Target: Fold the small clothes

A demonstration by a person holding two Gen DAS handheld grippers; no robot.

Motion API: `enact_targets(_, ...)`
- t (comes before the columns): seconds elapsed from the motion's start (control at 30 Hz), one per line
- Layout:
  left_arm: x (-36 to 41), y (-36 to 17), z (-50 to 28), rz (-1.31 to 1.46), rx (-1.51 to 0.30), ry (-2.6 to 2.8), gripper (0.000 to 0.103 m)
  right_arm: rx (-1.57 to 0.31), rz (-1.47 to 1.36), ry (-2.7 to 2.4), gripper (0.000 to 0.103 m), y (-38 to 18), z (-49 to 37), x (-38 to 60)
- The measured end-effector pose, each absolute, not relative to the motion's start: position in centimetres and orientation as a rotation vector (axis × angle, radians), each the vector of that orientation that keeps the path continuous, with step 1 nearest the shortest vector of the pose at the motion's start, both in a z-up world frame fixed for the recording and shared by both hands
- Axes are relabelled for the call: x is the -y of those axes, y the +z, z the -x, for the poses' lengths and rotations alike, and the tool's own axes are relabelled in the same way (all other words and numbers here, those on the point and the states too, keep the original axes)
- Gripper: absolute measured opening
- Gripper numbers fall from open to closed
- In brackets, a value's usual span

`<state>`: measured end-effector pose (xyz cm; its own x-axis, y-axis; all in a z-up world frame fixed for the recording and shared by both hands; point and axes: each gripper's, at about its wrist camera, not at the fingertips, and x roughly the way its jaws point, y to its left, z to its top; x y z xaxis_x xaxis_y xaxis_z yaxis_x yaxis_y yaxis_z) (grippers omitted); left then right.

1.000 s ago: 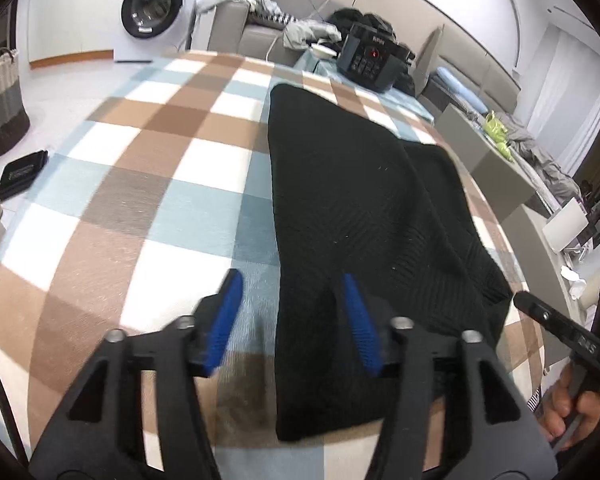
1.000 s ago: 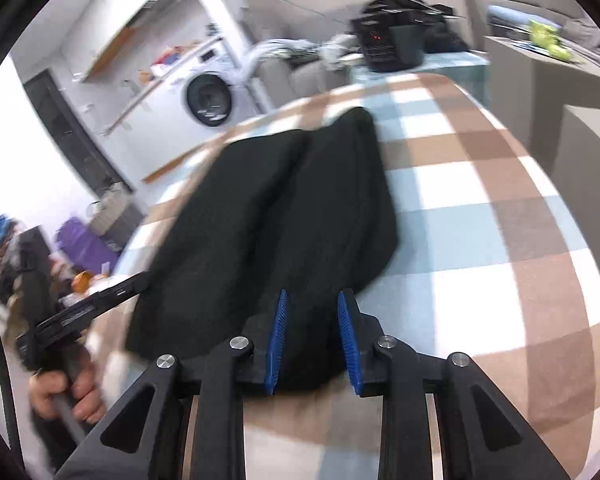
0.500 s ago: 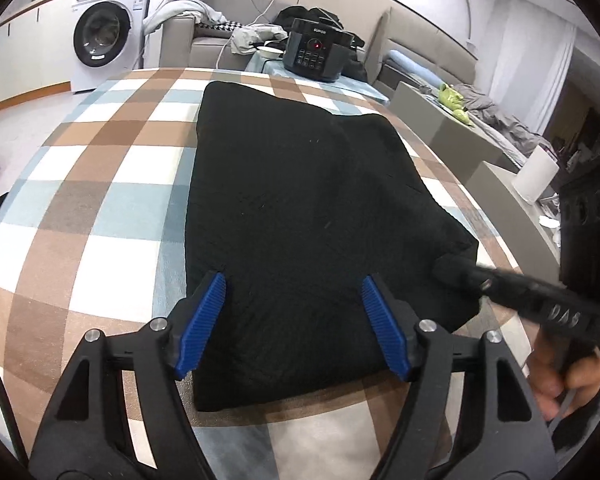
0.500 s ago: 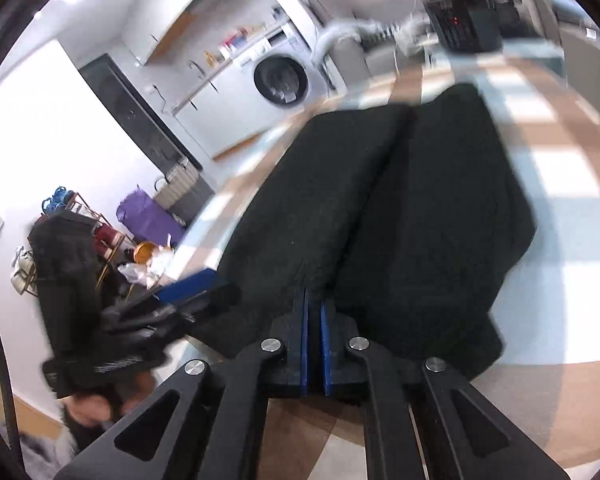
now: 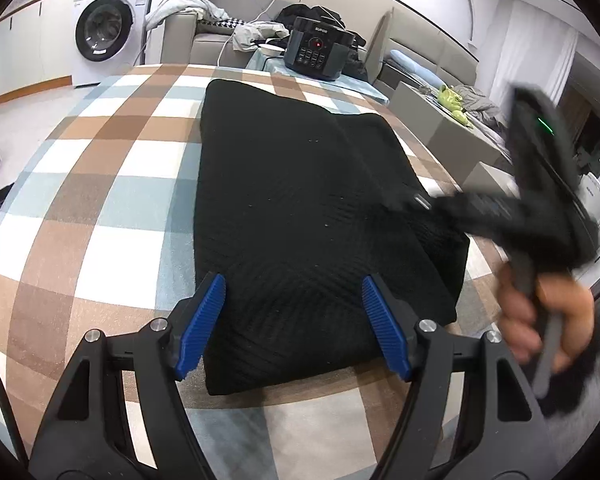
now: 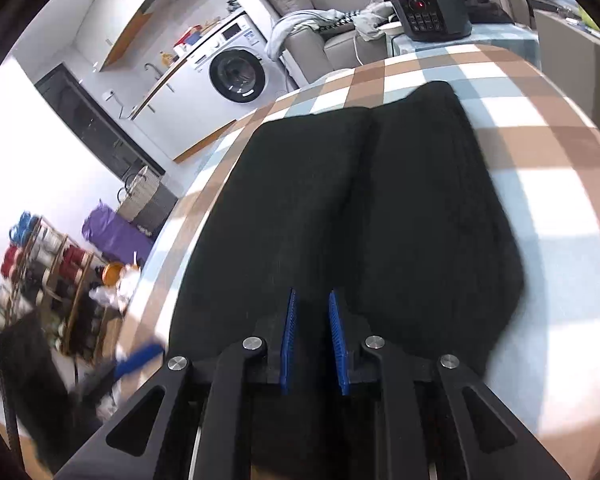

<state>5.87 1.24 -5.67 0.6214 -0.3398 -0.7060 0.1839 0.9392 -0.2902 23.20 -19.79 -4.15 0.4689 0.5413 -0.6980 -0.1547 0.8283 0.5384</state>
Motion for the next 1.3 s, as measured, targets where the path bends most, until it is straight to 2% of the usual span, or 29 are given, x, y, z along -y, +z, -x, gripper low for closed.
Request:
enact_targets(0.07, -1.1, -5.6, -5.7, 0.188, -0.851, -0.302, 0.068, -1.006, -0.416, 0.431, 0.017, -4.4, -25.2, 18.9)
enact_targets(0.13, -1.2, -5.6, -5.6, 0.197, -0.853, -0.302, 0.068, -0.996, -0.441, 0.43, 0.006, -4.4, -26.1, 18.8)
enact_targets(0.2, -1.5, -5.6, -5.4, 0.205, -0.855, -0.294, 0.068, -0.958, -0.398, 0.403, 0.005, -3.7, -25.9, 19.1)
enact_targets(0.33, -2.2, -5.6, -5.3, 0.221, -0.855, -0.283, 0.068, -1.05, -0.412, 0.334, 0.006, -6.0, -26.7, 20.3)
enact_targets(0.5, -2.2, -5.2, -5.1, 0.219, -0.849, -0.283, 0.068, -0.99, -0.392, 0.344, 0.014, -4.2, -24.9, 20.9)
enact_targets(0.63, -1.8, -4.5, -4.6, 0.201, -0.825, -0.307, 0.068, -0.99, -0.375, 0.383, 0.014, -3.5, -22.1, 21.6)
enact_targets(0.77, -1.1, -4.3, -4.0, 0.178, -0.817, -0.36, 0.068, -0.979, -0.393, 0.506, 0.027, -3.1, -17.2, 22.1)
enact_targets(0.93, 0.7, -5.3, -4.1, 0.142, -0.828, -0.417, 0.068, -1.024, -0.369, 0.541, 0.027, -5.2, -14.2, 21.4)
enact_targets(1.0, 1.3, -6.2, -4.5, 0.129, -0.864, -0.411, 0.068, -1.012, -0.324, 0.552, 0.015, -5.2, -14.0, 20.7)
enact_targets(1.03, 1.4, -6.6, -4.6, 0.12, -0.874, -0.408, 0.068, -0.999, -0.307, 0.57, 0.005, -4.8, -13.8, 20.5)
enact_targets(1.1, 1.4, -7.1, -4.6, 0.113, -0.886, -0.396, 0.068, -0.959, -0.291, 0.582, 0.005, -3.8, -13.4, 20.7)
enact_targets(1.2, 1.1, -7.5, -4.6, 0.133, -0.894, -0.411, 0.068, -1.04, -0.29, 0.522, 0.005, -5.7, -14.4, 21.3)
enact_targets(1.3, 1.0, -7.7, -4.3, 0.121, -0.902, -0.409, 0.068, -1.032, -0.31, 0.517, 0.006, -5.2, -13.6, 21.9)
